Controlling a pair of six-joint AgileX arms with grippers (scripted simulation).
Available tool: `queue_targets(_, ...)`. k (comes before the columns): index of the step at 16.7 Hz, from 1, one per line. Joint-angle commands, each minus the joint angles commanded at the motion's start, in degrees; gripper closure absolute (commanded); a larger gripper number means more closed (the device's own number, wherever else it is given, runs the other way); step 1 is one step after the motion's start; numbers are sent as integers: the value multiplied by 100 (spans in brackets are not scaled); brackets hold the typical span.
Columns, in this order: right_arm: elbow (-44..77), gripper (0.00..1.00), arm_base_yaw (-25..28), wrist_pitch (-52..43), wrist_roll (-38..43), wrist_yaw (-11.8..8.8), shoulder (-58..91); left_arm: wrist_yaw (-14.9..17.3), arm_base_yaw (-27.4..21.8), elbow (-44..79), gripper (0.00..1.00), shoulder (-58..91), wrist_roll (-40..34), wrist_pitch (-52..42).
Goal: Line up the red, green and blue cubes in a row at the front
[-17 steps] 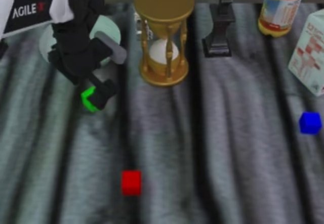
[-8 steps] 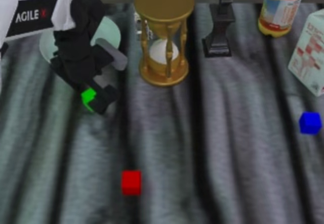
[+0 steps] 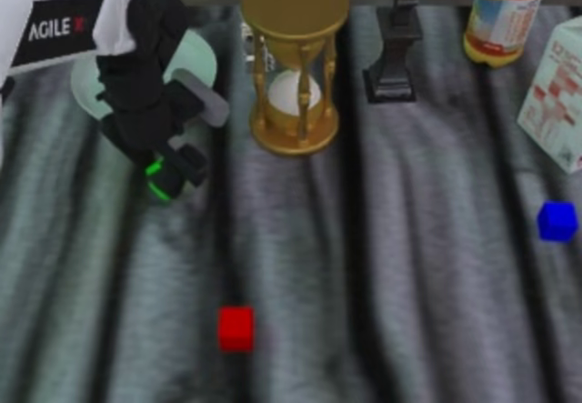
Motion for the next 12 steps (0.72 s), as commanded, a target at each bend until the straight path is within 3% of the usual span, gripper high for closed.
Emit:
queue_targets(3,0,0,0,0,0,0,0,0,0,0,98,0,0,0)
queue_targets(12,0,0,0,0,0,0,0,53,2,16,100,-127,-36,-58)
